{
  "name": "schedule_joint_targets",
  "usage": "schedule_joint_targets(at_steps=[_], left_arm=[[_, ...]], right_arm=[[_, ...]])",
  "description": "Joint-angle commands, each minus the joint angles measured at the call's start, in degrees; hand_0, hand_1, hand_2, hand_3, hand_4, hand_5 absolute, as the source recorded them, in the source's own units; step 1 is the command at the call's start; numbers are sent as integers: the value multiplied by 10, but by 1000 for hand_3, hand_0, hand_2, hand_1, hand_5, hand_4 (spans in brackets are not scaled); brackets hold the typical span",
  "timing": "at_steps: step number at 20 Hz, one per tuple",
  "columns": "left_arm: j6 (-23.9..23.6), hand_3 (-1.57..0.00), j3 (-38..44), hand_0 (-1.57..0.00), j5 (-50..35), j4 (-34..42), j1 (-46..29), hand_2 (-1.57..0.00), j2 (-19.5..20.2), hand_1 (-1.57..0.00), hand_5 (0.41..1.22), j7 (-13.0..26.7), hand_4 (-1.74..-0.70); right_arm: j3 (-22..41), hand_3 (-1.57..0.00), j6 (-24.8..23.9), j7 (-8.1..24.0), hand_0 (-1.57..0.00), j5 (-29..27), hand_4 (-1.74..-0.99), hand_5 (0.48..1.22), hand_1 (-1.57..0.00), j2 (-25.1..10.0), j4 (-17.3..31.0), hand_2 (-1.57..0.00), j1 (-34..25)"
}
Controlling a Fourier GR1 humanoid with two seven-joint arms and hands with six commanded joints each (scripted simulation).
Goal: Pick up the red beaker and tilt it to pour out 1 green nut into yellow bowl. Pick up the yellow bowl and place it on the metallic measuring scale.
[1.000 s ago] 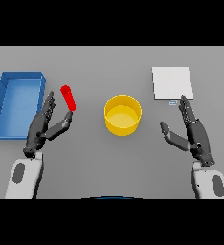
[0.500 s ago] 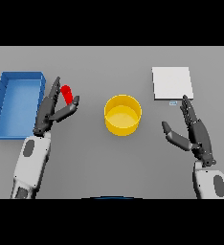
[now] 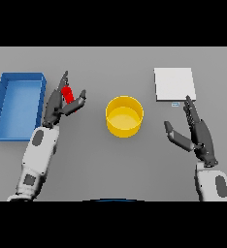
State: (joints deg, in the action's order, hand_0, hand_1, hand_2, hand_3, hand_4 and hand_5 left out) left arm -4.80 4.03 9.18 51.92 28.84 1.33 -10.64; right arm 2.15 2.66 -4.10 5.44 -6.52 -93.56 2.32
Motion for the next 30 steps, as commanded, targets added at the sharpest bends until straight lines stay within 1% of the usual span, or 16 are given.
schedule_joint_targets(at_steps=[1, 3, 4, 6, 8, 10, 11, 13, 14, 16, 18, 19, 22, 24, 27, 30], left_arm=[[-9, -30, 2, 1, 1, -6, 0, -50, -4, -6, 726, -7, -1347], [-19, -239, 12, -338, -5, -19, 11, -322, -11, -306, 765, -14, -1385], [-20, -416, 20, -585, -13, -22, 13, -551, -14, -556, 786, -17, -1416], [-23, -832, 28, -940, -20, -35, 19, -918, -19, -921, 943, -27, -1425], [-34, -1081, 31, -1167, -16, -54, 34, -1153, -19, -1155, 1043, -29, -1529], [-38, -1151, 21, -1312, -15, -52, 34, -1304, -21, -1305, 1107, -50, -1596], [-33, -1176, 20, -1364, -20, -54, 36, -1357, -18, -1358, 1130, -43, -1621], [-37, -1318, 10, -1439, -14, -47, 32, -1434, -18, -1435, 1163, -25, -1560], [-35, -1369, 2, -1465, -11, -36, 25, -1462, -18, -1462, 1174, -36, -1542], [-34, -1442, 1, -1503, -6, -34, 33, -1501, -10, -1501, 1191, -37, -1519], [-33, -1488, 3, -1528, -5, -23, 37, -1526, -14, -1526, 1202, -34, -1507], [-36, -1505, 3, -1536, -2, -14, 40, -1535, -16, -1535, 1206, -24, -1504], [-29, -1537, -3, -1553, 9, 25, 38, -1553, -3, -1553, 1213, -11, -1499], [-26, -1549, -22, -1560, 31, 59, 35, -1559, 2, -1559, 1216, 14, -1496], [-23, -1560, -64, -1565, 67, 101, 37, -1565, 21, -1565, 1174, 61, -1616], [-24, -1560, -91, -1565, 87, 122, 35, -1565, 31, -1565, 1158, 91, -1616]], right_arm=[[-1, 1, -4, 3, 1, 1, -1301, 647, 1, 1, 1, 1, -7], [-1, 1, -7, 16, 1, 3, -1294, 645, 1, 2, 3, 1, -8], [-5, 1, -4, 16, 1, -1, -1292, 645, 1, -3, 3, 1, -9], [-3, 1, -6, 20, 1, 0, -1290, 646, 1, 2, 1, 1, -9], [2, 1, -5, 11, 1, 3, -1291, 649, 1, 3, -5, 1, -2], [-1, 1, -6, 15, 1, 1, -1290, 651, 1, 0, -9, 1, 0], [-4, 1, -6, 14, 1, 1, -1290, 649, 1, 0, -1, 1, -1], [-1, 1, -7, 6, 1, 6, -1287, 647, 1, 0, 0, 1, 1], [1, 1, -8, 6, 1, 7, -1288, 648, 1, 3, 2, 1, -3], [3, 1, -10, 2, 1, 10, -1289, 650, 1, 5, -3, 1, 2], [3, 1, -8, 2, 1, 6, -1292, 655, 1, 8, -1, 1, 2], [1, 1, -7, 5, 1, 5, -1292, 656, 1, 3, -3, 1, 2], [1, 1, -9, 0, 1, 10, -1294, 664, 1, 3, 2, 1, 0], [3, 1, -9, 1, 1, 12, -1289, 664, 1, 2, -2, 1, 0], [8, 1, -5, -8, 1, 15, -1277, 664, 1, 3, -1, 1, 6], [10, 1, -8, 3, 1, 16, -1277, 675, 1, 7, -4, 1, 5]])
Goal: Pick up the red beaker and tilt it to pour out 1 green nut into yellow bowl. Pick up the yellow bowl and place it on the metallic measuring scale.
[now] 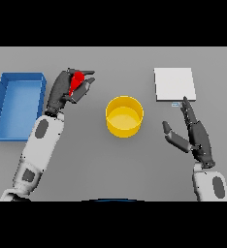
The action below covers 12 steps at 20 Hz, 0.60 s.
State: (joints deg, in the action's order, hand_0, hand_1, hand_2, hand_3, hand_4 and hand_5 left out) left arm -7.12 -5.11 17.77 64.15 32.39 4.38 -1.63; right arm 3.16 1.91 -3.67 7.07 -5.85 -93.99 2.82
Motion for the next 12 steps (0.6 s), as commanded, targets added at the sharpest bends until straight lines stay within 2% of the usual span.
schedule_joint_targets(at_steps=[1, 3, 5, 7, 8, 11, 12], left_arm=[[-1, -1560, -7, -1565, 5, 3, 1, -1565, 2, -1565, 1151, 7, -1616], [0, -1562, -30, -1566, 20, 15, -1, -1566, 7, -1566, 1131, 19, -1641], [10, -1565, -59, -1568, 53, 14, 22, -1568, 33, -1568, 1123, 52, -1677], [25, -1567, -100, -1569, 97, 7, 50, -1569, 58, -1569, 1127, 68, -1700], [34, -1568, -125, -1569, 116, 11, 57, -1569, 65, -1569, 1133, 73, -1708], [78, -1570, -184, -1570, 171, -1, 97, -1570, 93, -1570, 1160, 111, -1724], [93, -1570, -203, -1570, 185, -11, 112, -1570, 100, -1570, 1172, 110, -1728]], right_arm=[[1, 1, 0, -5, 1, 1, -1277, 677, 1, 0, -4, 1, 5], [-6, 1, 1, 4, 1, -5, -1274, 683, 1, -6, 0, 1, -4], [0, 1, 1, -5, 1, -3, -1277, 688, 1, 4, 2, 1, 2], [0, 1, -1, -4, 1, -3, -1272, 689, 1, 4, -10, 1, 2], [-1, 1, -4, 5, 1, -1, -1276, 689, 1, 3, -6, 1, 0], [4, 1, -2, -7, 1, 6, -1287, 694, 1, 1, -11, 1, 10], [4, 1, -3, 3, 1, 6, -1290, 695, 1, 1, -14, 1, 7]])
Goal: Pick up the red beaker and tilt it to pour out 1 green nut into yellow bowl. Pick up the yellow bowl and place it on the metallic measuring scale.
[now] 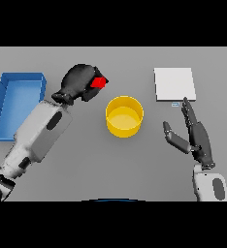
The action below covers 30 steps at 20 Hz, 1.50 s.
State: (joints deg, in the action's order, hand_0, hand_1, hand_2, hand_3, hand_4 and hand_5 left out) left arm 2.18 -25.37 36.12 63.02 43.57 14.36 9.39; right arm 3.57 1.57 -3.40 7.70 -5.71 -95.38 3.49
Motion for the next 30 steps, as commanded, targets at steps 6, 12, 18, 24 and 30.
schedule_joint_targets(at_steps=[6, 12, 18, 24, 30], left_arm=[[107, -1571, -98, -1571, 55, -32, 67, -1571, 31, -1571, 1208, 1, -1606], [193, -1301, -191, -1571, 106, -82, 155, -1571, 32, -1571, 1218, 15, -1693], [219, -1383, -273, -1571, 142, -119, 224, -1571, 15, -1571, 1220, -17, -1723], [209, -1522, -353, -1571, 186, -150, 261, -1571, -1, -1571, 1221, -31, -1736], [243, -1558, -430, -1571, 216, -159, 306, -1571, -17, -1571, 1221, -56, -1740]], right_arm=[[-3, 1, 1, 1, 1, -10, -1284, 678, 1, 8, 3, 1, 3], [-14, 1, 4, 16, 1, -33, -1299, 627, 1, 14, 5, 1, -2], [-20, 1, 12, 8, 1, -41, -1299, 605, 1, 12, 22, 1, -5], [-16, 1, 5, 16, 1, -31, -1291, 603, 1, 12, 14, 1, -4], [-15, 1, 0, 21, 1, -23, -1290, 607, 1, 8, 8, 1, -2]])
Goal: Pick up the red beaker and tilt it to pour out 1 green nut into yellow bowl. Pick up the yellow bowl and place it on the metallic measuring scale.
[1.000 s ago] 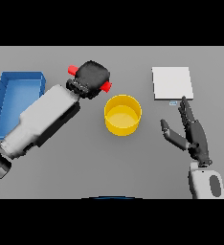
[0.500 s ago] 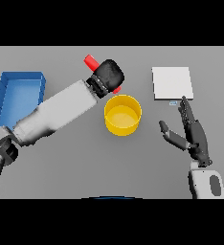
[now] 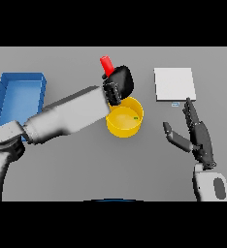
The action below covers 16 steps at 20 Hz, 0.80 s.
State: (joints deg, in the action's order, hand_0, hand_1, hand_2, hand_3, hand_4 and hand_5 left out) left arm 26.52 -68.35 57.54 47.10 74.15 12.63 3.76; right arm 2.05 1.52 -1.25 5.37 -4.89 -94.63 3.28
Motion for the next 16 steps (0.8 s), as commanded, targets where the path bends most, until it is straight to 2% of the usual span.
schedule_joint_targets(at_steps=[1, 10, 12, 13, 15, 16], left_arm=[[8, -1561, -8, -1571, 3, -6, 7, -1571, -4, -1571, 1221, 3, -1740], [11, -1570, -75, -1571, 9, -45, 52, -1571, -18, -1571, 1221, -10, -1741], [4, -1570, -81, -1571, 6, -47, 65, -1571, -12, -1571, 1221, -10, -1740], [2, -1570, -80, -1571, 2, -47, 72, -1571, -11, -1571, 1221, -7, -1740], [-12, -1571, -67, -1571, -10, -55, 99, -1571, 2, -1571, 1159, -9, -1738], [-19, -1571, -65, -1571, -11, -57, 109, -1571, 7, -1571, 1171, -4, -1738]], right_arm=[[0, 1, -1, 2, 1, -1, -1289, 604, 1, 2, -1, 1, 0], [3, 1, -5, -24, 1, 15, -1245, 585, 1, 2, 20, 1, 5], [1, 1, -4, -14, 1, 10, -1235, 584, 1, -1, 10, 1, 1], [1, 1, -3, -19, 1, 8, -1233, 585, 1, 1, 12, 1, 2], [2, 1, 1, -27, 1, 7, -1222, 590, 1, -2, 6, 1, 7], [-4, 1, 2, -24, 1, 1, -1219, 595, 1, -4, 8, 1, 1]])
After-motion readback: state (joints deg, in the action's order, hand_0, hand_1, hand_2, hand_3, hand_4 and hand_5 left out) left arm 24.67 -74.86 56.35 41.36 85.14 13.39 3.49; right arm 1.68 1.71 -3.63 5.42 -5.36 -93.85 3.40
